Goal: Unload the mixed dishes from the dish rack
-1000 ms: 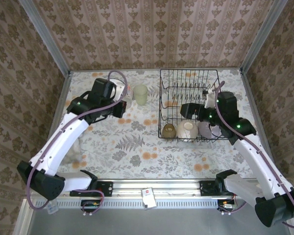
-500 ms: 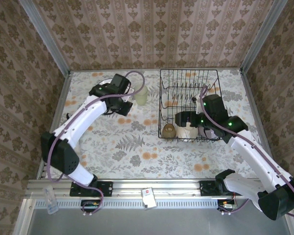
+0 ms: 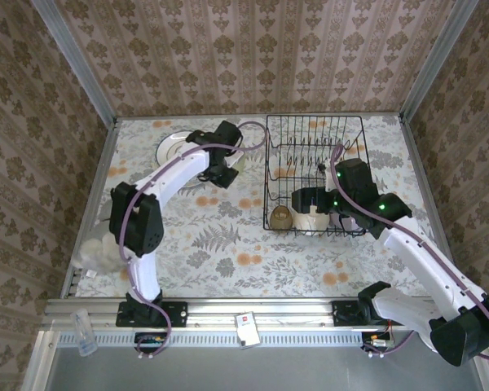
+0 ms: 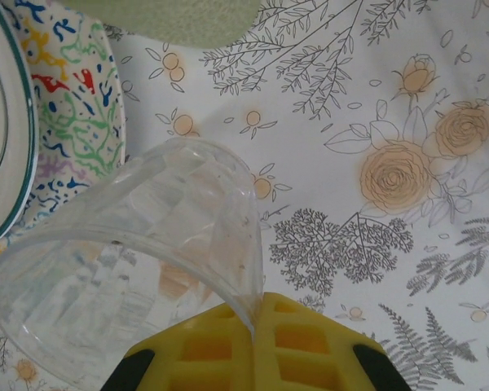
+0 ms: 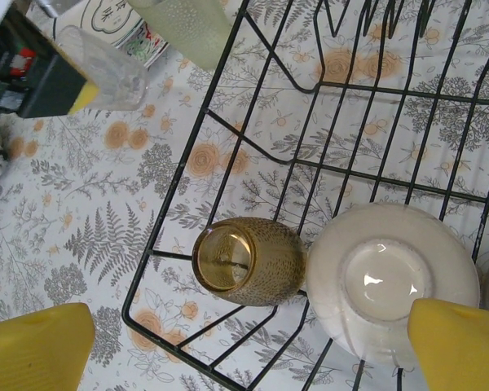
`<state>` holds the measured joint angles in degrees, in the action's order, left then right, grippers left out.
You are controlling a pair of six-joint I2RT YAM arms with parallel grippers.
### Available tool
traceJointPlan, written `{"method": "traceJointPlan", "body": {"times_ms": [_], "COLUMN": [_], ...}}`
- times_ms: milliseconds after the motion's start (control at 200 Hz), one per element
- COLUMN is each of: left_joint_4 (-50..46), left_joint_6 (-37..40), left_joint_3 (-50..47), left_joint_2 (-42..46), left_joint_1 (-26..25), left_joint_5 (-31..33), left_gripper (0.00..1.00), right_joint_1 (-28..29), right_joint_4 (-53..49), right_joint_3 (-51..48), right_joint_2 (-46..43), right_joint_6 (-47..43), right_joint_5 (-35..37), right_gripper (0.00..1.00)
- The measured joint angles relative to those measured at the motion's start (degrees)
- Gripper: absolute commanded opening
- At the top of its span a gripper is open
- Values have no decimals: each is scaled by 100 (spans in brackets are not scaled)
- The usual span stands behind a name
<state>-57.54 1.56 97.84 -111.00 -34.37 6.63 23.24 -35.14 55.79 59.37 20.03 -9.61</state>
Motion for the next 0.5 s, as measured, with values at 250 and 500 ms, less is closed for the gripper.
{"method": "traceJointPlan", "body": {"times_ms": [250,500], "left_joint_4": [-151,-280], "left_joint_6": [199,348], "left_joint_3": [470,872], "left_joint_2": [-581,-918], "left_joint_1": [-20,-114], "left_joint_5": [59,164], "left_gripper": [0,0], "right_joint_1": [28,66], "right_joint_4": [-33,-48], "right_joint_3": [-4,-74], "right_joint_2": [0,0], "right_joint_6": [-22,-20], "right_joint_5": [20,24], "right_gripper": [100,100]}}
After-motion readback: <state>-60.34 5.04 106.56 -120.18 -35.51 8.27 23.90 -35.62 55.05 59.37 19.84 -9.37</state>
